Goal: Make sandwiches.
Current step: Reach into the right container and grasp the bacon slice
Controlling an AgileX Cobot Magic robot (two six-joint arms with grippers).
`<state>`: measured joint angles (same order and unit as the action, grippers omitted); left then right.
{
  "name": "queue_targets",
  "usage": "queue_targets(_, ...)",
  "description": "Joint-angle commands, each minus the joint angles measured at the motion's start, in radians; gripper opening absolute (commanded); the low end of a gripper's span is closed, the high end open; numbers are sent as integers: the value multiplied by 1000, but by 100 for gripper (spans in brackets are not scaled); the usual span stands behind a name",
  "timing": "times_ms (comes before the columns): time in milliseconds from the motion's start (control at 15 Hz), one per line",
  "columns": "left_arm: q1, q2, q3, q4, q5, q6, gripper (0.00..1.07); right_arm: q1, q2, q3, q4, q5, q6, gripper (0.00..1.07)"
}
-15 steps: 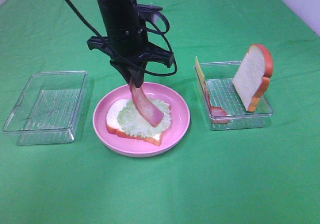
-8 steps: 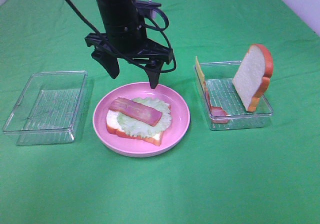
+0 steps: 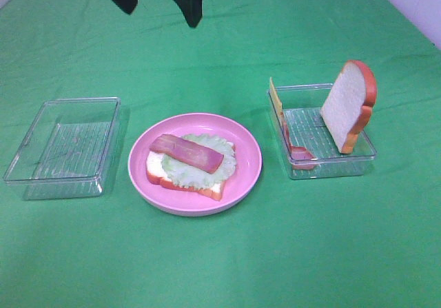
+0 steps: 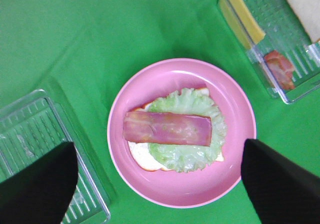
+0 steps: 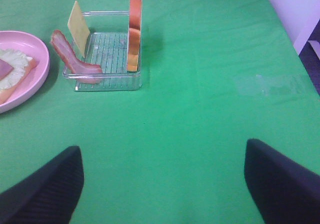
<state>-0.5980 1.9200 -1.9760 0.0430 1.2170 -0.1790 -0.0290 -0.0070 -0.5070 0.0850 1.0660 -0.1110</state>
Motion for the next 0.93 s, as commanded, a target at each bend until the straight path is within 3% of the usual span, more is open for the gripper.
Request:
queue_targets(67, -1, -116, -9, 8, 69, 36, 84, -9, -13, 1, -1, -7, -3, 83)
queue_targets(267, -1, -231, 35, 8, 68, 49, 83, -9, -13, 1, -1, -7, -3, 83)
queue_targets(333, -1, -333, 141, 22, 68, 49, 83, -9, -13, 1, -1, -7, -3, 83)
queue_targets(467, -1, -414, 247, 26, 68, 48, 83, -9, -13, 1, -1, -7, -3, 83)
queue_targets(933, -1, -779, 793, 22, 38, 47, 83, -9, -13, 1, -1, -7, -3, 83)
